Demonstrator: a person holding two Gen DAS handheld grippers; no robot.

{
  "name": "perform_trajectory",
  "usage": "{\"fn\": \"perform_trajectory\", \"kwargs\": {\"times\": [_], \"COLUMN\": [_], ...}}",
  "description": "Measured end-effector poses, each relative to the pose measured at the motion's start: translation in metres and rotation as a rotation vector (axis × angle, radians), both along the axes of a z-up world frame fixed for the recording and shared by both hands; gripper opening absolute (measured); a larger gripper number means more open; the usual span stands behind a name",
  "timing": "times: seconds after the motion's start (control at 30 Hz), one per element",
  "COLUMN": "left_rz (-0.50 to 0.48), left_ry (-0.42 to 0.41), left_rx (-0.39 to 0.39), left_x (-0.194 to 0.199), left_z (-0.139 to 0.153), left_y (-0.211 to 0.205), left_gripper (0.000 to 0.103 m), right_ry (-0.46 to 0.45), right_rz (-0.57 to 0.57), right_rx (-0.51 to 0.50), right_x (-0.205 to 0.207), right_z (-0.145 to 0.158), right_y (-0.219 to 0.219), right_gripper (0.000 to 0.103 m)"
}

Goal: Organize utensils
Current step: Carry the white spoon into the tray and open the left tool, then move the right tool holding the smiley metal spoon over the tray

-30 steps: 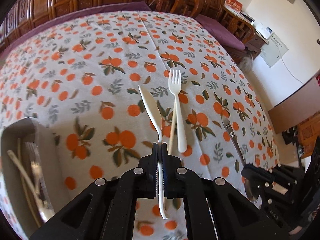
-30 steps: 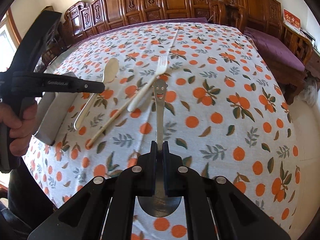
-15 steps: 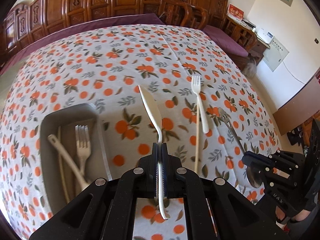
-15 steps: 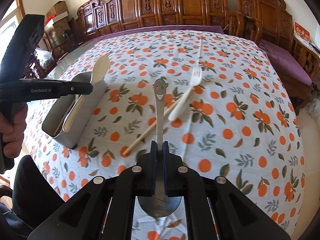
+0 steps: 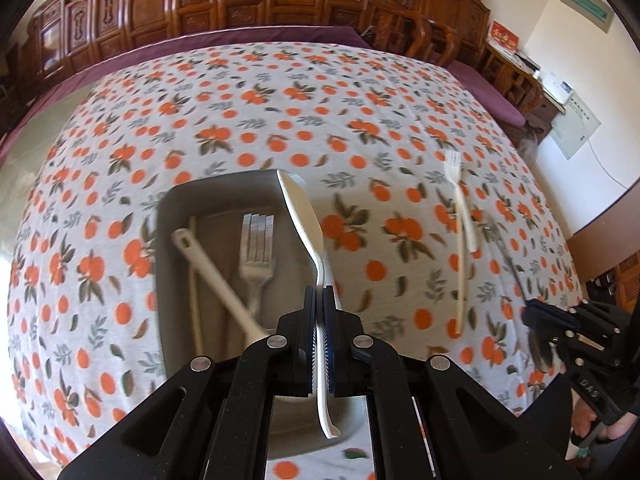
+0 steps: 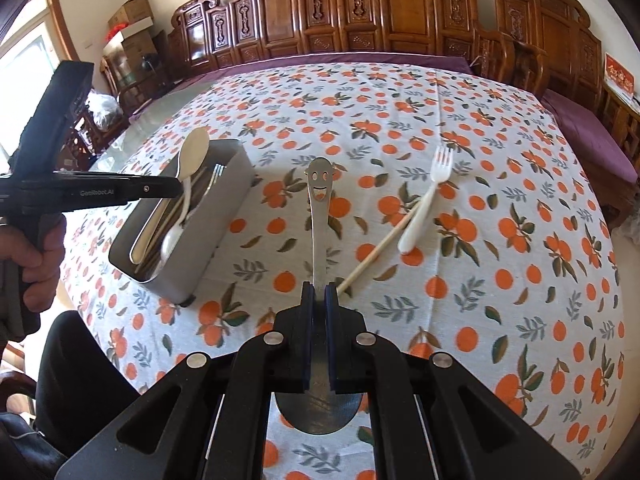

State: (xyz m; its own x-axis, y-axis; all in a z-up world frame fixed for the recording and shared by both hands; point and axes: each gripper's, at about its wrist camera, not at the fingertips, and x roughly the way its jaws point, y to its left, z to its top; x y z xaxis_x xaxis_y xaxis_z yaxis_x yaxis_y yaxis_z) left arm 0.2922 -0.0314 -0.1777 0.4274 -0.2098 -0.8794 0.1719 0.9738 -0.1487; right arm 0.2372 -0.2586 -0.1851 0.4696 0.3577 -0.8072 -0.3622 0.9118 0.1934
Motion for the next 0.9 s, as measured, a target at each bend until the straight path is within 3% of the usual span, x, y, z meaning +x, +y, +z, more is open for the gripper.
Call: {"fn": "perform_trajectory", "kwargs": {"times": [0.53,0.7,0.9], "left_rz": [0.053,0.057,0.065], "left_ry": [0.07,0.063,0.026], "left_rx": [0.076,0.085,0.093], "left_x": [0.015,0.01,-0.003], "left_z": [-0.037,-0.037,-0.023], "left_y": [0.037,0.038,0.046], "left_gripper": [0.003,0.024,0.036], "right_ry": [0.011,0.012,0.004], "right_rz": [0.045,0.052,0.068], "right_rx": [0.001,0.0,0.0], "right_x": [-0.004,-0.004,-0.005], "right_z": [0.0,0.0,0.005], "right_y": [0.024,0.028,0.036], "right_gripper": [0.007,0.007,0.007]}}
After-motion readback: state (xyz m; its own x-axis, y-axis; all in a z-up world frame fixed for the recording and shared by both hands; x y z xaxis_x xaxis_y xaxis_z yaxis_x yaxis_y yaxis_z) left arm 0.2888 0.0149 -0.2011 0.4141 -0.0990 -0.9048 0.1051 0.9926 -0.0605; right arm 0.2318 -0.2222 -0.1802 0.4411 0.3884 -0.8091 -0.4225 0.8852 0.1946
